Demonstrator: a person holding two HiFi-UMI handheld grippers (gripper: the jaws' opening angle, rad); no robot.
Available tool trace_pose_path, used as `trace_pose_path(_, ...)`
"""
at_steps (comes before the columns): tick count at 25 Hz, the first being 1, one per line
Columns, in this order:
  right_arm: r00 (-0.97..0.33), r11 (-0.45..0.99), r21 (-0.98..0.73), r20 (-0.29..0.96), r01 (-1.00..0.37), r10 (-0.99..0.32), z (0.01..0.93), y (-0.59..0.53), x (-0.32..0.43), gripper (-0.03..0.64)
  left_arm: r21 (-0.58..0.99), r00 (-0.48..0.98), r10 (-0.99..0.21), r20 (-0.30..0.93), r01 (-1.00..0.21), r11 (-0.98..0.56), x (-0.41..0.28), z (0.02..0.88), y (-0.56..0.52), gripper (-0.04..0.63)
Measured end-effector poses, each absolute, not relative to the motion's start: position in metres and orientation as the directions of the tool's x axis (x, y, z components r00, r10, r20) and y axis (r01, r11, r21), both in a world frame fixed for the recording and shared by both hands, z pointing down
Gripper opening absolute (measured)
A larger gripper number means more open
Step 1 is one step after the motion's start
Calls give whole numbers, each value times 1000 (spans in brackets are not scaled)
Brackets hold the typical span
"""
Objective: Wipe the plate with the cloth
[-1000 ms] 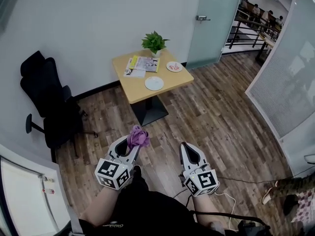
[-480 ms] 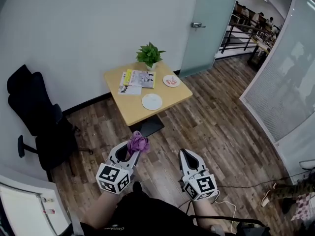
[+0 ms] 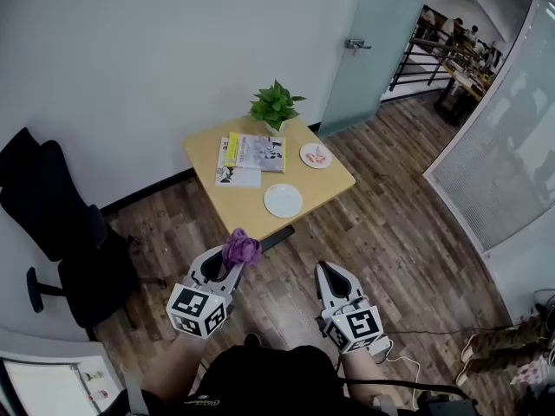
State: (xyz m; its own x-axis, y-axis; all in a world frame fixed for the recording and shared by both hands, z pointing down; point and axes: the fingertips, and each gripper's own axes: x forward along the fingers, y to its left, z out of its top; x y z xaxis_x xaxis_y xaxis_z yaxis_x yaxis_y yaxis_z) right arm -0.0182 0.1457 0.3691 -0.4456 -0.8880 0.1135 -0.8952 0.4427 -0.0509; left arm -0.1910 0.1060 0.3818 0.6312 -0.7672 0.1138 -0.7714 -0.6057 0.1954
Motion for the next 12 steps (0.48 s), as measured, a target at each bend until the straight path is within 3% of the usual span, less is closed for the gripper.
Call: trace_pose_path(12, -426, 418, -83, 148, -905, -892, 389, 95, -25, 9, 221, 673, -729, 122, -735, -642, -180, 391, 47, 127)
